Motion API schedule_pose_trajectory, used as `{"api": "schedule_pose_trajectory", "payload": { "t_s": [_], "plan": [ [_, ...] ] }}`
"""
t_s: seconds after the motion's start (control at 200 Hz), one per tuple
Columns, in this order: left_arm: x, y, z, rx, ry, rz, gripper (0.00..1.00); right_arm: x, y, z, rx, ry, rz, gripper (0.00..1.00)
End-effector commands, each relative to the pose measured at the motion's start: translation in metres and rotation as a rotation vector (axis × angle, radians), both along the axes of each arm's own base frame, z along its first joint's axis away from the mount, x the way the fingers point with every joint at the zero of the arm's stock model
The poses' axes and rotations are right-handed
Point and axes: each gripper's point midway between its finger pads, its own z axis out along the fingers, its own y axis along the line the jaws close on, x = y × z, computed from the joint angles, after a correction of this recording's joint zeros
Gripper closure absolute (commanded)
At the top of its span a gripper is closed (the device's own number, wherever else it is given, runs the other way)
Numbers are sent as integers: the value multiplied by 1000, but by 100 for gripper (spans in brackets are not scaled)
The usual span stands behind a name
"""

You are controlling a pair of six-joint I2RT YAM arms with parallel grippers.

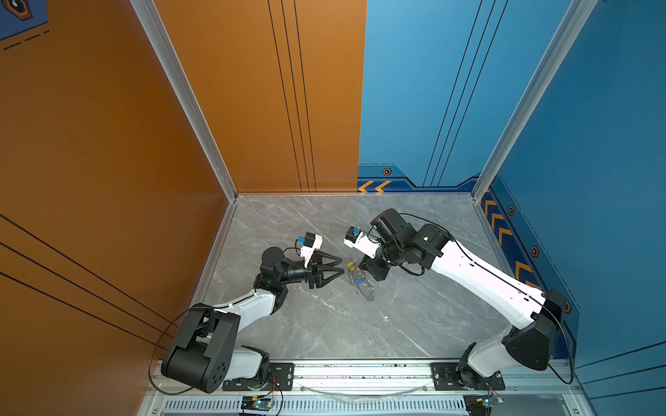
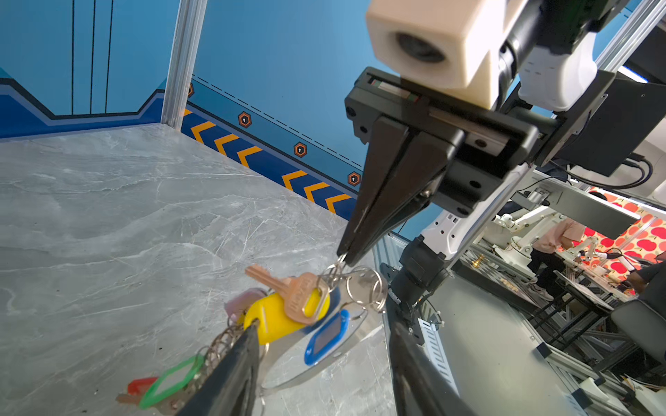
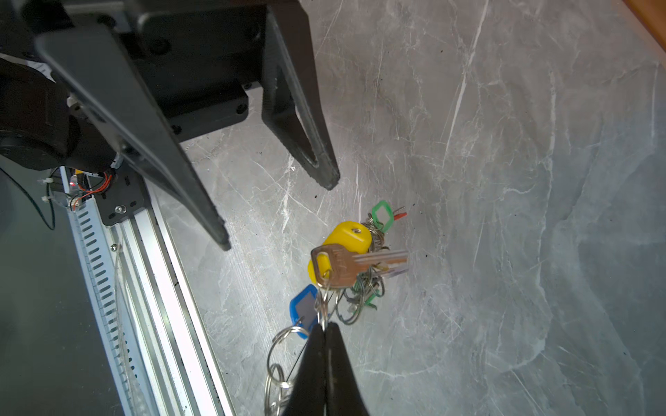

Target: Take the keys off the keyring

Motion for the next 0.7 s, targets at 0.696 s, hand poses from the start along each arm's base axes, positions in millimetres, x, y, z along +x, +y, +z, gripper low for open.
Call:
{"api": "schedule_pose_trajectory", "payload": {
  "t_s": [0.696],
  "plan": [
    [-24, -17, 13, 2, -264, -74, 58, -20, 17, 24, 156, 42, 91, 100]
  ]
}}
